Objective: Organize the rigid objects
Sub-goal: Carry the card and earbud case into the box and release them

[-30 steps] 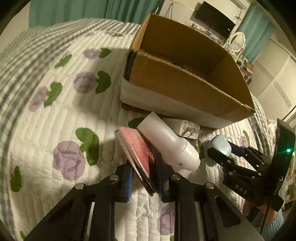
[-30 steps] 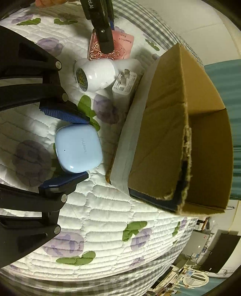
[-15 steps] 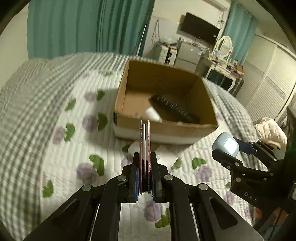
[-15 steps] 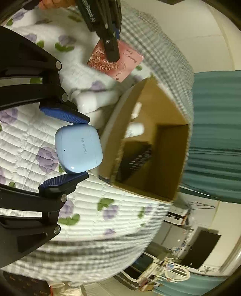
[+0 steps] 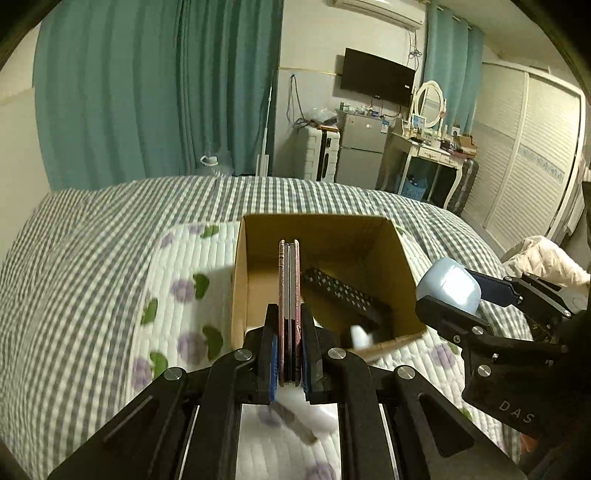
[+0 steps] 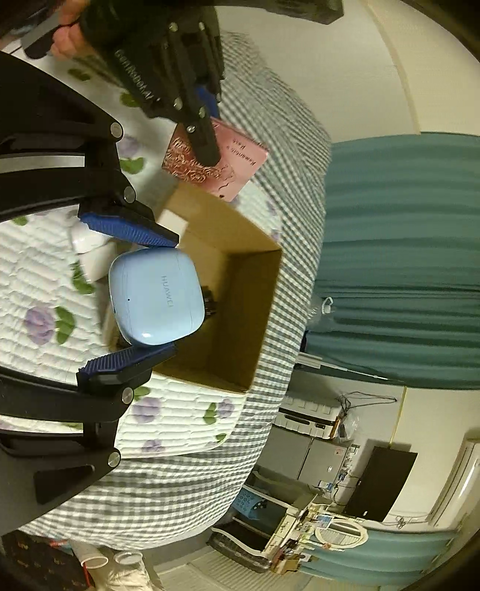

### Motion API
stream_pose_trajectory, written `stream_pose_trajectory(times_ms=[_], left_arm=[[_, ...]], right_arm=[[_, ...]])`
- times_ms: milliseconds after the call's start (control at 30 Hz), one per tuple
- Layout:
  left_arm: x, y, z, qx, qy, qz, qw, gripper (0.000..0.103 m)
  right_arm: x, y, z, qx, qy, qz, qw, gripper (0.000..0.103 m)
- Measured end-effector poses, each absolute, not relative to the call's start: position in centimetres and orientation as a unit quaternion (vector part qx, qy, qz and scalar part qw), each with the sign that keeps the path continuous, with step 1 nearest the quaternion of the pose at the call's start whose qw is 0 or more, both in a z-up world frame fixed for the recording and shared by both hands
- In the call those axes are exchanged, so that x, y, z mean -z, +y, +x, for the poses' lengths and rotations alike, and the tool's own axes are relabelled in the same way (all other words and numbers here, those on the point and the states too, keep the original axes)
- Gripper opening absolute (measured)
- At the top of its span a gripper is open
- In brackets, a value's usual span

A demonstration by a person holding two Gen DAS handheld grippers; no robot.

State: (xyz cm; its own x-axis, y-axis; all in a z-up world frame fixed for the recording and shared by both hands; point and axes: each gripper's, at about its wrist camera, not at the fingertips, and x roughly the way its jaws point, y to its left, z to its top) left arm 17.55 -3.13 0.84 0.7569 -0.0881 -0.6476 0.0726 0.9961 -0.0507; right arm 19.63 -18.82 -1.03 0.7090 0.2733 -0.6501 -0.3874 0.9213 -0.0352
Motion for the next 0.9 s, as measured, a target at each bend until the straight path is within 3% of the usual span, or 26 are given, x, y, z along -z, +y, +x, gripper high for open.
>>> stream_pose_trajectory(times_ms=[400, 867, 900], left_arm=[[3.5, -3.7, 25.0, 0.038, 0.367, 0.027, 0.929, 0.01], [5.7, -4.3, 26.1, 0.038, 0.38, 0.037, 0.924, 0.013], [5.4, -4.3, 26.0, 0.036, 0.378, 0.038, 0.925, 0.013]], right_arm=[[4.4, -19.2, 27.0, -0.153, 0.355, -0.041, 0.921, 0.052], [7.2, -19.9, 29.9, -0.151, 0.374, -0.015, 0.915, 0.053], [6.9, -20.1, 29.9, -0.152, 0.377, -0.007, 0.914, 0.056]])
